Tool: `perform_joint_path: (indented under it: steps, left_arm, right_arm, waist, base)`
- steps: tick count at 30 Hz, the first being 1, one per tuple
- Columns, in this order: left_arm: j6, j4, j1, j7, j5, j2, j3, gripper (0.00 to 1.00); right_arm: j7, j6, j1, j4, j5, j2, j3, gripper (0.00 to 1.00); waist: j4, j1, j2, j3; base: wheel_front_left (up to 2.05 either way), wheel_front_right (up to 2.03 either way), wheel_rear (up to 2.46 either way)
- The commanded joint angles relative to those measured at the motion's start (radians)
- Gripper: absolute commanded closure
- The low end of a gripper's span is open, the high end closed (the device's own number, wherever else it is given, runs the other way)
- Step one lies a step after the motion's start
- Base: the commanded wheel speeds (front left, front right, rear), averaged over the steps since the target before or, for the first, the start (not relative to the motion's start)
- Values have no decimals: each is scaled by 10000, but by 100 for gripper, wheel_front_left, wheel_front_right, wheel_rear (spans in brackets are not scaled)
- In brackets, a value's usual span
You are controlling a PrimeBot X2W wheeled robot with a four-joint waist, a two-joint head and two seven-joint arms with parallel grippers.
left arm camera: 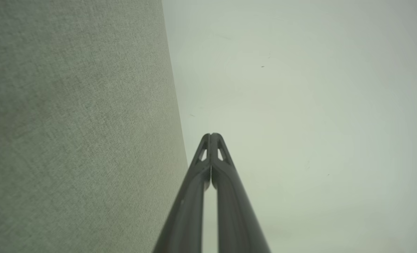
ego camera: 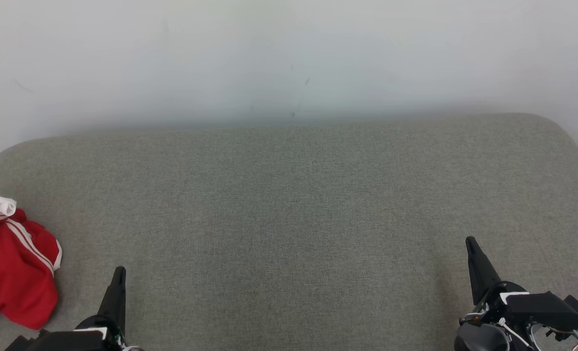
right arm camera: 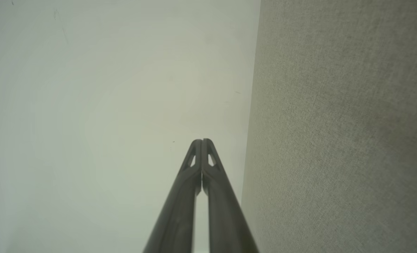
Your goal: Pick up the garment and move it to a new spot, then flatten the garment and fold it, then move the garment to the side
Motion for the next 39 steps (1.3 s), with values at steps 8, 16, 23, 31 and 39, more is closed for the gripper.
perform_joint_path:
  steps: [8, 16, 23, 31, 39]
  left_arm:
    - [-9, -35, -41, 6, -41, 42, 31, 100]
    - [0, 257, 182, -125, 69, -60, -76, 0]
    - [0, 193, 235, -494, 845, 41, -225, 0]
    - [0, 87, 325, -867, 2398, 60, -301, 0]
    - [0, 98, 479, -1208, 4350, 144, -456, 0]
  right_arm:
    - [30, 8, 109, -20, 13, 2, 2, 100]
    - [-98, -13, 206, 234, -93, 6, 101, 0]
    - [-496, -10, 198, 215, -755, -223, 561, 0]
    - [-869, -7, 226, 192, -2321, -261, 651, 0]
    - [-1208, -4, 314, 215, -4279, -209, 566, 0]
  waist:
    - [0, 0, 0, 0]
    - [-1, 0, 0, 7]
    - [-3, 0, 0, 23]
    - [-6, 0, 0, 42]
    - [-20, 0, 0, 42]
  base:
    - [0, 0, 0]
    - [0, 0, 0]
    - [0, 0, 0]
    - [0, 0, 0]
    - [0, 0, 0]
